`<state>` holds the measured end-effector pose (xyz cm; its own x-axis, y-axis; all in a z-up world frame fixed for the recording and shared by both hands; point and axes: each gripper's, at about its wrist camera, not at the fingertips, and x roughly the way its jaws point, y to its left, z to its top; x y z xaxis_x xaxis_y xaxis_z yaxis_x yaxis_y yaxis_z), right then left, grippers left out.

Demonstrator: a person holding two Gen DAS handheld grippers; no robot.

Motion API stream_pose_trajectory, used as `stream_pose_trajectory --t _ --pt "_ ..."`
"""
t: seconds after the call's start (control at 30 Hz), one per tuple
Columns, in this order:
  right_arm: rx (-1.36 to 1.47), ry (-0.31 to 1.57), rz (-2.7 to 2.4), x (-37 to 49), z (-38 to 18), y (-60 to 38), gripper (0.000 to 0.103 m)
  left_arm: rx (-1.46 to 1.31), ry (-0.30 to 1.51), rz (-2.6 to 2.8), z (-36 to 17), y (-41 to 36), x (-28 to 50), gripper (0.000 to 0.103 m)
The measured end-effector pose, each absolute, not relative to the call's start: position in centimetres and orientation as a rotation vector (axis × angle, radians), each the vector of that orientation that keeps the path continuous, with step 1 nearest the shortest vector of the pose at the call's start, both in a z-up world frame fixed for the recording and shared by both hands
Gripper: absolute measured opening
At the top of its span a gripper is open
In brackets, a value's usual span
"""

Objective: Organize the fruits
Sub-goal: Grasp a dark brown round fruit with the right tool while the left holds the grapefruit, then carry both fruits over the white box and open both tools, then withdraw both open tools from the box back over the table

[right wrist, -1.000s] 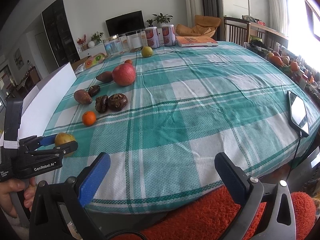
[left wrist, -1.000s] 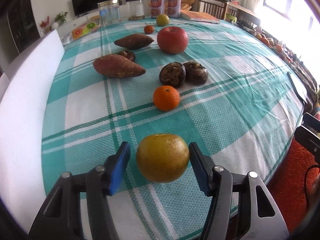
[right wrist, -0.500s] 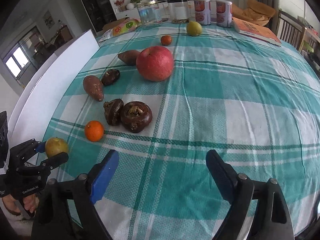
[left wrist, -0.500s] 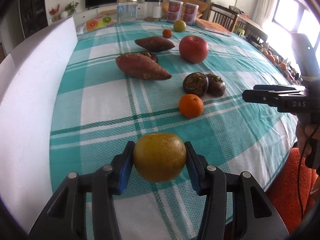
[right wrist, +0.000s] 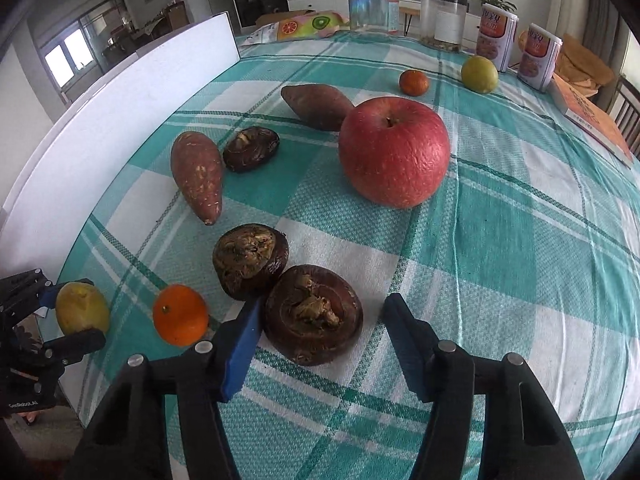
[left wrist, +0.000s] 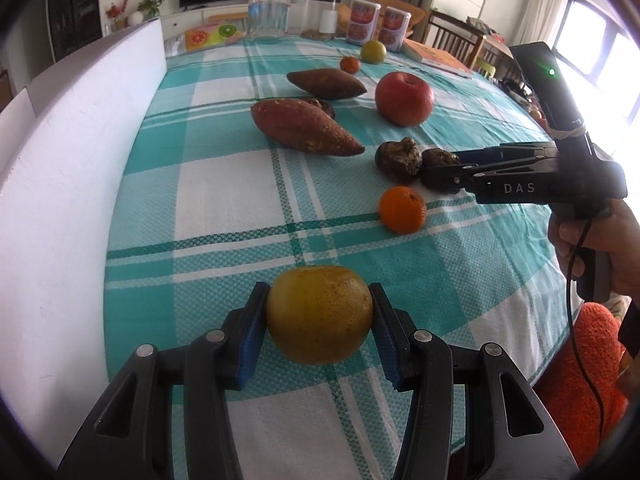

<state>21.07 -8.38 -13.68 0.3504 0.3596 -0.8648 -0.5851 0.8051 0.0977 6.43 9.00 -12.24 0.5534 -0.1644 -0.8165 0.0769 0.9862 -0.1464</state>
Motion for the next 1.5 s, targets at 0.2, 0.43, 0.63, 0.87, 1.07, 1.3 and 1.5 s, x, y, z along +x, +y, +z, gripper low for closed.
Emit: stream_pose_trajectory --t 0.2,0.43,0.63,0.87,1.07,1.3,1.5 --pt "-0.116 1.102 0.544 20.4 -12.8 -10.9 0.047 -0.118 0.965 -0.156 -11.5 9.3 6.0 0.051" --pt "0.068 1.105 0.630 17.2 -8.1 -10.0 0.048 -0.274 0.891 -0.226 -5.8 12.1 4.2 0.051" --pt "0.128 1.029 0.910 13.8 -2.3 0.4 0.048 -0.329 0.791 -0.021 -1.4 20.3 2.2 0.051" --pt "0.038 1.057 1.122 10.0 -2.1 13.6 0.048 -0.357 0.811 0.300 -3.0 29.4 -0.2 0.051" --pt "0.007 1.069 1.097 9.6 -3.6 16.5 0.060 -0.324 0.814 0.396 -3.9 30.2 -0.9 0.078" --pt "0.017 0.977 0.905 11.0 -3.5 6.5 0.085 -0.294 0.730 0.184 -1.8 24.3 0.6 0.087" --pt "-0.061 0.911 0.442 11.0 -7.4 -6.1 0.095 -0.237 0.783 -0.136 -3.2 14.3 3.4 0.092"
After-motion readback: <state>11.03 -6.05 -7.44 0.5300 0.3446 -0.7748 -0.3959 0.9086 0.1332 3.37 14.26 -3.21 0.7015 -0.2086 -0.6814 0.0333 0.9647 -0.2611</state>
